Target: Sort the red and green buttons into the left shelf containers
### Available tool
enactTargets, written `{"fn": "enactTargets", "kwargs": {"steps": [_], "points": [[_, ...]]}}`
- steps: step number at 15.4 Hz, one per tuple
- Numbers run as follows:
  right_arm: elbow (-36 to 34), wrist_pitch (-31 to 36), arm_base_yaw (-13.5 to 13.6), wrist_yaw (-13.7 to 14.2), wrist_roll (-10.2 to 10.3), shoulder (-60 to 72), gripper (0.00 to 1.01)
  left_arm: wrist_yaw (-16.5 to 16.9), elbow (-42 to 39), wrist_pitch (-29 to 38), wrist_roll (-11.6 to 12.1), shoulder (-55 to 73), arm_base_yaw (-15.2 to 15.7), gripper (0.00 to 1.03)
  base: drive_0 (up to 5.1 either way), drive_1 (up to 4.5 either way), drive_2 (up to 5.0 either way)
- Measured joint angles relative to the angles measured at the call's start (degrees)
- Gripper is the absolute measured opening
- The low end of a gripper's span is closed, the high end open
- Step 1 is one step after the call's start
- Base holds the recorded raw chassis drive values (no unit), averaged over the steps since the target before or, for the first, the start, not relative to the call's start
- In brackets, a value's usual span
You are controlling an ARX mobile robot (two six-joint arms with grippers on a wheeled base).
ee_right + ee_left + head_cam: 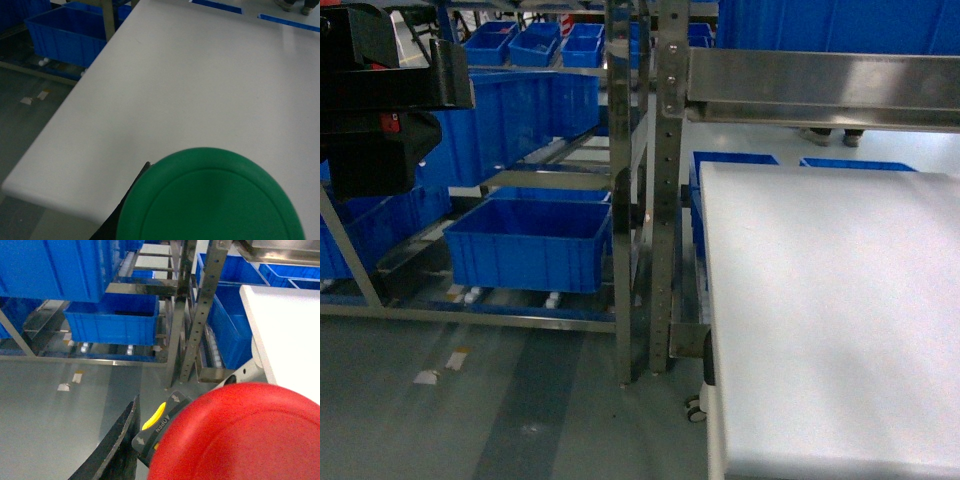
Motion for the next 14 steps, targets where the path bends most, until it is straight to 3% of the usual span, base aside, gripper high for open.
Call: {"fn": "enactTargets", "kwargs": {"steps": [14], "points": [[0.0, 0.1, 0.0, 0.0, -0.2, 0.0, 0.27, 0.0, 0.0, 0.1, 0.0, -0.1, 0.0, 0.43, -4.8, 2.97, 2.0]]}}
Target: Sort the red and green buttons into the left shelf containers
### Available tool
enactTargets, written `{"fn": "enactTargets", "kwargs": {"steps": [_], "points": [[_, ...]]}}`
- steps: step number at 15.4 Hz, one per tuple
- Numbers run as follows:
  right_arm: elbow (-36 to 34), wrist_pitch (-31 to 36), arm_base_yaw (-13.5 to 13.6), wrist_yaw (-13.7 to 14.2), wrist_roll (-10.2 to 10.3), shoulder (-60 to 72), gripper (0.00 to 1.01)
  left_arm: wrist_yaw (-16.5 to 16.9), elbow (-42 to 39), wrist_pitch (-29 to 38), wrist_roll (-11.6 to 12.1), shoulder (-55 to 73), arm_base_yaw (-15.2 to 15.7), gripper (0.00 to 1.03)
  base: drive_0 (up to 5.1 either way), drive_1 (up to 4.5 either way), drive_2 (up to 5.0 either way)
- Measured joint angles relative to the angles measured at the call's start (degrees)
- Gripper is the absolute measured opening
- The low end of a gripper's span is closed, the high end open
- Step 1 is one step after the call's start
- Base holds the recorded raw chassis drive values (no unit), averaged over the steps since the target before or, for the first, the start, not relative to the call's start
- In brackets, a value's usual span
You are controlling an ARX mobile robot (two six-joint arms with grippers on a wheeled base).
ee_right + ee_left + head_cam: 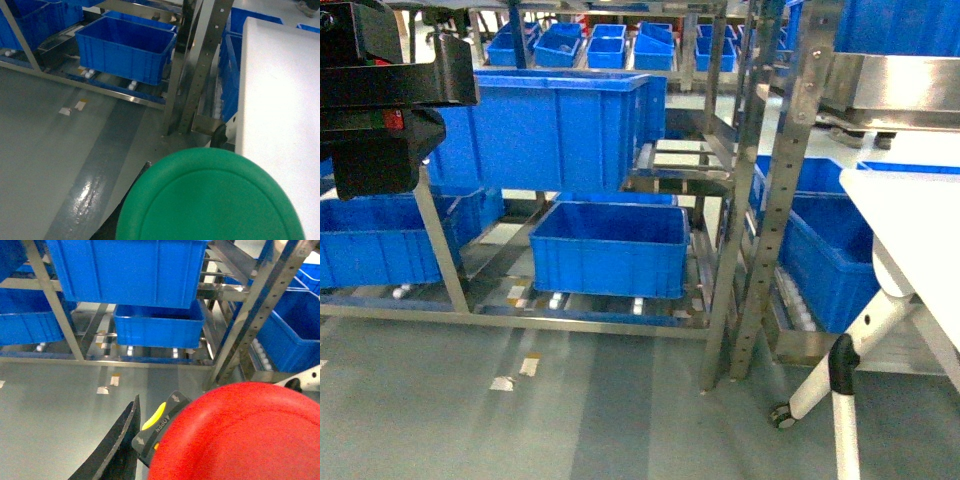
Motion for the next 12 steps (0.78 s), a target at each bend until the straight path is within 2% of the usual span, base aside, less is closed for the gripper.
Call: {"fn": "enactTargets", "kwargs": {"steps": [12], "points": [[0.0, -0.2, 0.0, 0.0, 0.0, 0.0, 0.27, 0.0, 0.0, -0.1, 0.0, 0.0, 0.0, 0.43, -4.9, 2.65, 2.2]]}}
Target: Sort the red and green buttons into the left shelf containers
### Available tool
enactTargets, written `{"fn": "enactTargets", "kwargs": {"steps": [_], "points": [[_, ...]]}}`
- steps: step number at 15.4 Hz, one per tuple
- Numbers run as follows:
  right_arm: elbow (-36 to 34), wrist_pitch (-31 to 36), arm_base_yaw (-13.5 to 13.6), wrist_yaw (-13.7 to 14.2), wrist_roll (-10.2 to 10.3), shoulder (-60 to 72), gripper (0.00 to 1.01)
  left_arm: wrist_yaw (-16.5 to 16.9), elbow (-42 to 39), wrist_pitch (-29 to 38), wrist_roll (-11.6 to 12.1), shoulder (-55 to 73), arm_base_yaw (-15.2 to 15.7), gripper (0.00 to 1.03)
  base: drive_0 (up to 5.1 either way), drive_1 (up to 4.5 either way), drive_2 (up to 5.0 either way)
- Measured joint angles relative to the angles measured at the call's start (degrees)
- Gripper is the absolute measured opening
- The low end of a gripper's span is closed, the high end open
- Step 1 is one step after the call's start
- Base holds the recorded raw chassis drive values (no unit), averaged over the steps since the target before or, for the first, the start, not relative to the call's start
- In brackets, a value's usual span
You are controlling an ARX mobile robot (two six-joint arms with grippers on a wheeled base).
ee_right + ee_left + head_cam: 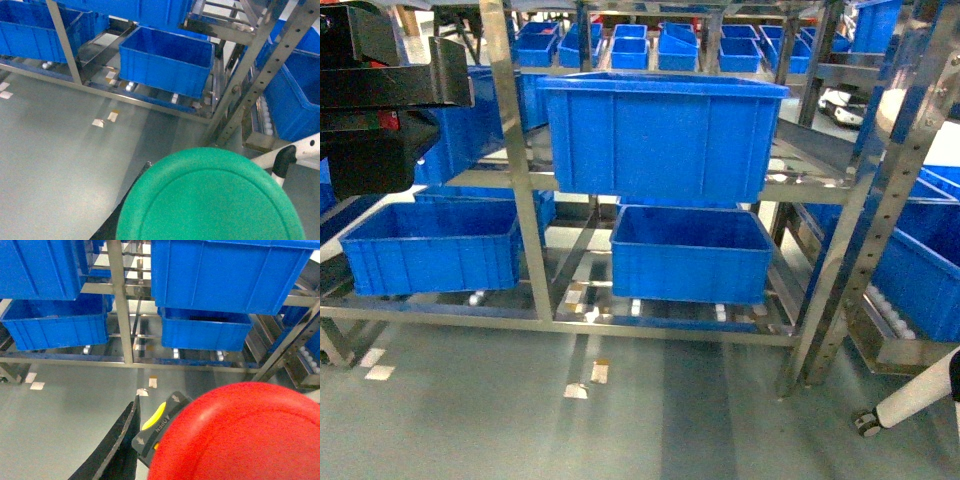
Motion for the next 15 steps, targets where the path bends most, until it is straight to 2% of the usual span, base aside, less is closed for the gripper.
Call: {"fn": "enactTargets", "kwargs": {"steps": [15], "points": [[0.0, 0.1, 0.0, 0.0, 0.0, 0.0, 0.27, 0.0, -0.1, -0.1, 0.0, 0.0, 0.0, 0.43, -4.9, 2.8, 2.1]]}}
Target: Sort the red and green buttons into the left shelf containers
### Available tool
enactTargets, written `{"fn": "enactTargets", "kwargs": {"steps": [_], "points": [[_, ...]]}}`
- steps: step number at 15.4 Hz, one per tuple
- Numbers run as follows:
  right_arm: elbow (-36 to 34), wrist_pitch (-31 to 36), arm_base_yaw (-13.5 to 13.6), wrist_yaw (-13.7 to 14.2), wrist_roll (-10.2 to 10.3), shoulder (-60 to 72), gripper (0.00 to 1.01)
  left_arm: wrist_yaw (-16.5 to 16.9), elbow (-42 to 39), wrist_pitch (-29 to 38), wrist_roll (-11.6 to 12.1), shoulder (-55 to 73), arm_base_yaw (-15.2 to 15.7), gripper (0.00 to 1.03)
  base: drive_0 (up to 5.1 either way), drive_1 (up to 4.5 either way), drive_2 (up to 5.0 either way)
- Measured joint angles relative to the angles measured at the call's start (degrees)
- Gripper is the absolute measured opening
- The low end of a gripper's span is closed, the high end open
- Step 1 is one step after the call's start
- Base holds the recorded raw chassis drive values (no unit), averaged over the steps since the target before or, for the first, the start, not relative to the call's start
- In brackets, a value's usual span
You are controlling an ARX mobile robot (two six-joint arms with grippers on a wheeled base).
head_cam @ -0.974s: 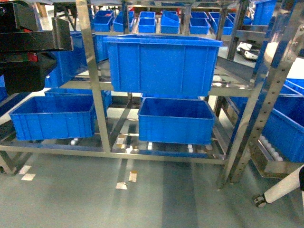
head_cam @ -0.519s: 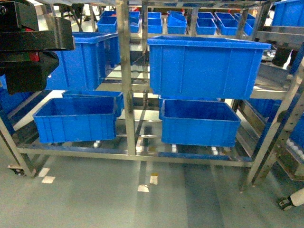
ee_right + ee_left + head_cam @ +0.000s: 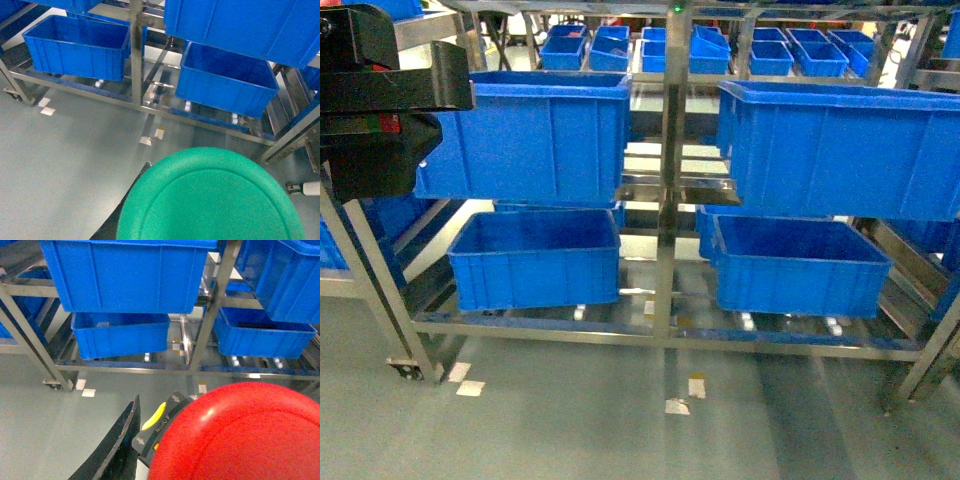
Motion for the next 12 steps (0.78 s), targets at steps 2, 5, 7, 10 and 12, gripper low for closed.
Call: {"fn": "enactTargets", "kwargs": {"steps": [2, 5, 7, 10, 12], "points": [[0.0, -0.1, 0.0, 0.0, 0.0, 0.0, 0.27, 0.0, 0.0, -0.1, 0.0, 0.0, 0.0, 0.43, -4.8, 3.4, 1.6], [0.0, 0.2, 0.3, -0.3, 0.0, 0.0, 0.27, -0.7, 0.0, 0.2, 0.0, 0.0, 0.7, 0.43, -4.8, 3.4, 1.6], [0.0, 0.0, 0.3, -0.2, 0.0, 0.0, 0.27, 0.1, 0.0, -0.2, 0.0, 0.0, -0.1, 0.43, -4.8, 3.4, 1.6], [0.0, 0.1, 0.3, -0.2, 0.0, 0.0, 0.27, 0.1, 0.0, 0.0, 0.0, -0.2, -0.1, 0.43, -4.8, 3.4, 1.6], [0.0, 0.0, 0.3, -0.2, 0.0, 0.0, 0.27, 0.1, 0.0, 0.0, 0.0, -0.2, -0.1, 0.43, -4.8, 3.4, 1.6]]}}
